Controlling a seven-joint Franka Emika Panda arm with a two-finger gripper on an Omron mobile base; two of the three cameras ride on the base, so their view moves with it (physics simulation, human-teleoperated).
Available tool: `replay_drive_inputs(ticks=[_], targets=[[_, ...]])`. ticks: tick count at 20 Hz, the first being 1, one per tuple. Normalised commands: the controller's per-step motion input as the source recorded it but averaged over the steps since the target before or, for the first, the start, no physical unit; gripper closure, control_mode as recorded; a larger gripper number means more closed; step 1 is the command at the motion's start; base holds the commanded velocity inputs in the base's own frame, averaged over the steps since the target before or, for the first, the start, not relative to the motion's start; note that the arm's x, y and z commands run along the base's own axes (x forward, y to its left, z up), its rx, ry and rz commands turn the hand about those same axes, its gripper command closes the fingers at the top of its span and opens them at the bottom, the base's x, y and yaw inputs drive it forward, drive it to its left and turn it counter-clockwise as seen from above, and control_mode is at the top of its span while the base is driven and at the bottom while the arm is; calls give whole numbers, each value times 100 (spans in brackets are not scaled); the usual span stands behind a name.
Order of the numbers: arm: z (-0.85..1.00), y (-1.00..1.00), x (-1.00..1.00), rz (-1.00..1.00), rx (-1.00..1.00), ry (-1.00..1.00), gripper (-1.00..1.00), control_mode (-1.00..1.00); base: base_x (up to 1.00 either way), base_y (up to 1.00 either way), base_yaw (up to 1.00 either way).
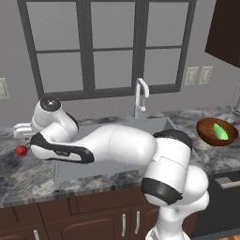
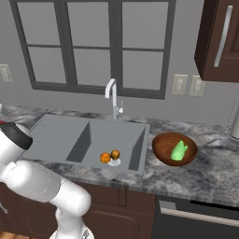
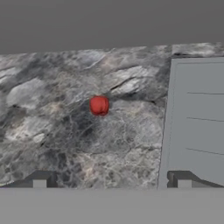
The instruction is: There is a mixed pile of frozen fruits and vegetables on the counter. Locate all the frozen vegetables and place the items in a bowl on the counter. Take all the frozen fruits and defrost them in a running sink.
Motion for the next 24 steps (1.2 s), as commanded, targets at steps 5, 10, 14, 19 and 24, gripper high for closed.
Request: replay_drive_inputs(ticks=[5,10,14,19,24], targets=[[-18,12,31,0,0,0,-100,-100,0,0,0],[-25,26,35,0,0,0,-100,-100,0,0,0],[-23,32,34,0,0,0,-100,-100,0,0,0],[-11,31,32,-1,0,5,-100,-100,0,0,0],[-2,29,31,-3,0,15,-100,-100,0,0,0]])
